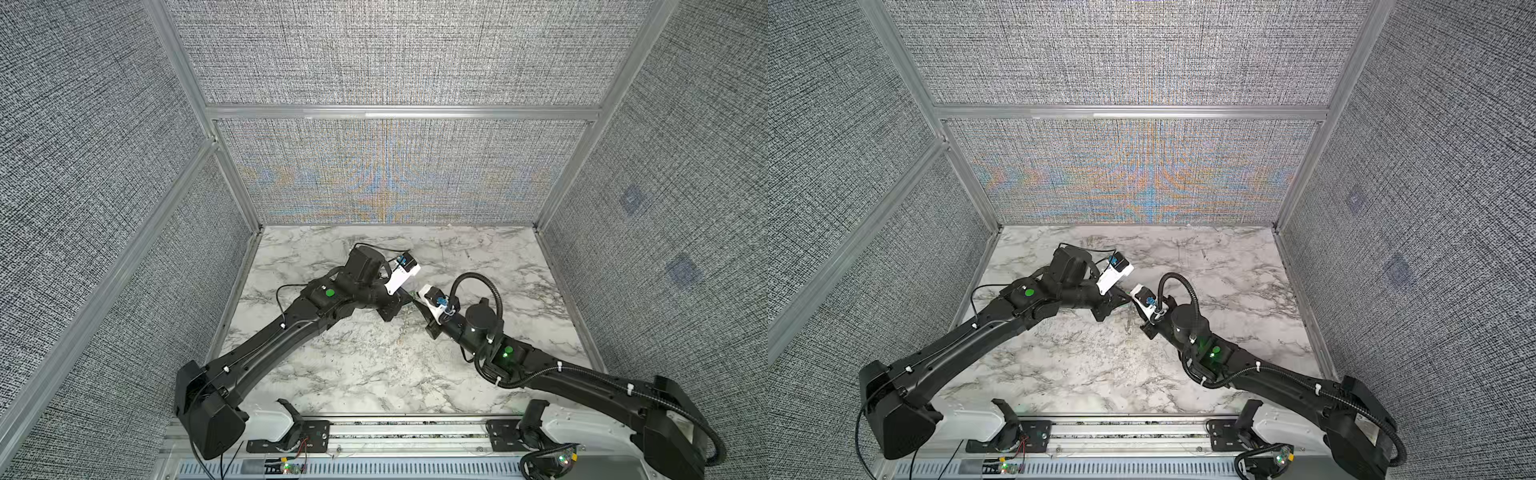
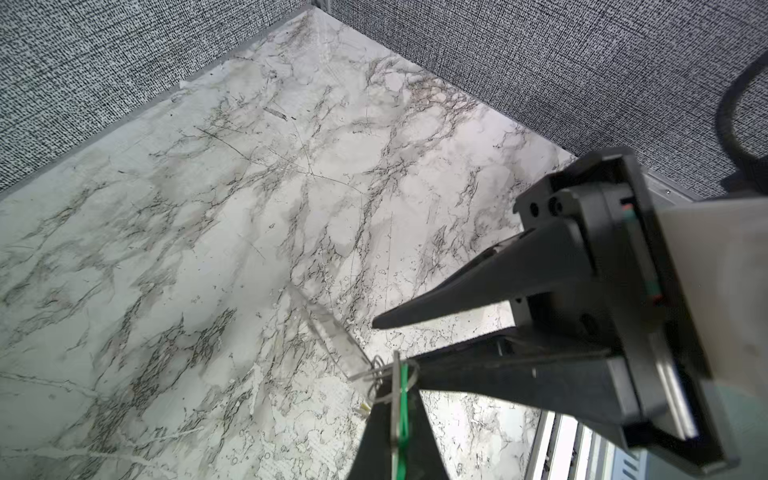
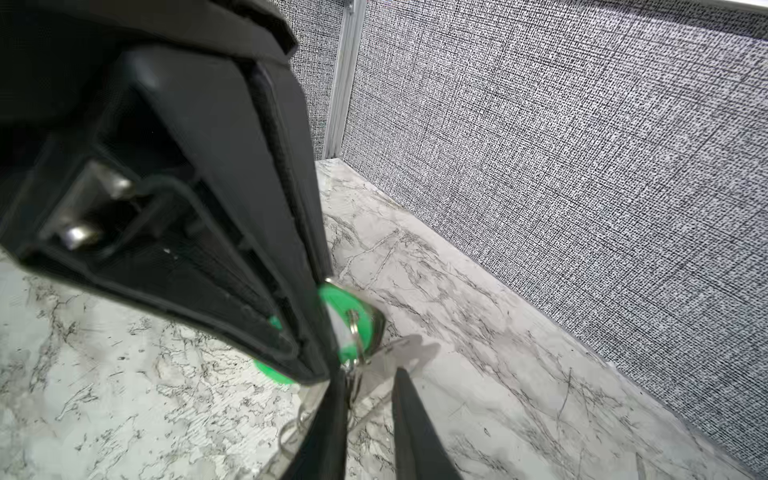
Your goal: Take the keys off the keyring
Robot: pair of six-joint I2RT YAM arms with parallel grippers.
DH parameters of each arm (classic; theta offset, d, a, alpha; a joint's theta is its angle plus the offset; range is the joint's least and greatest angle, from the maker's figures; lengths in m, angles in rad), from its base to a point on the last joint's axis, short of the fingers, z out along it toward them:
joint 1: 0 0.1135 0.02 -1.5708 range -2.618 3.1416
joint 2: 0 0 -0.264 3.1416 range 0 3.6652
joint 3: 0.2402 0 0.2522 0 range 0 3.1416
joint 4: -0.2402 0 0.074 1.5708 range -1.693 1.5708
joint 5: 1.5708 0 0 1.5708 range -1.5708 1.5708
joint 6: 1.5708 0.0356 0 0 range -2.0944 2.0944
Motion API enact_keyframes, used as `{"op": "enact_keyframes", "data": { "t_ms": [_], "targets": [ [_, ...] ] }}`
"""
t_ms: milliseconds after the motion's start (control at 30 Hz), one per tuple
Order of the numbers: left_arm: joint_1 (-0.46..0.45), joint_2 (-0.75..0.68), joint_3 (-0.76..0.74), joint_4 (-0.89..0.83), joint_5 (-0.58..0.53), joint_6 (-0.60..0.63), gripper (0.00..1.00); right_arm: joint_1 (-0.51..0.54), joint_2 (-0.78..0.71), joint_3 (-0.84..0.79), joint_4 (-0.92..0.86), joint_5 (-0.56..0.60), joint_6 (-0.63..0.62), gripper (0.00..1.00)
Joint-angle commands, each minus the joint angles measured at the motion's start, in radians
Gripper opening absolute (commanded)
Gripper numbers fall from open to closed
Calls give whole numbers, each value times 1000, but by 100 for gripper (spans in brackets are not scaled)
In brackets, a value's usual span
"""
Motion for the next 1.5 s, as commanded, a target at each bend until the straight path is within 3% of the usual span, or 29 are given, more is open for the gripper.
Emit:
{"op": "enact_keyframes", "data": {
  "t_ms": [0, 233, 700, 1067, 1467],
  "targets": [
    [0, 6, 13, 20, 27, 8, 0, 1, 0, 11, 20, 4, -11, 22],
    [0, 12, 22, 12, 31, 12, 0, 1, 0, 8, 31, -3, -33, 19],
    [2, 18, 36, -12, 20, 20, 0, 4, -32, -28, 64, -9, -57, 0],
    [6, 15, 45, -41, -92, 14, 0, 11, -72, -64, 68, -22, -94, 0],
    [19, 29, 26, -42, -99, 14, 0, 14, -79, -79, 120, -20, -102, 0]
  ]
}}
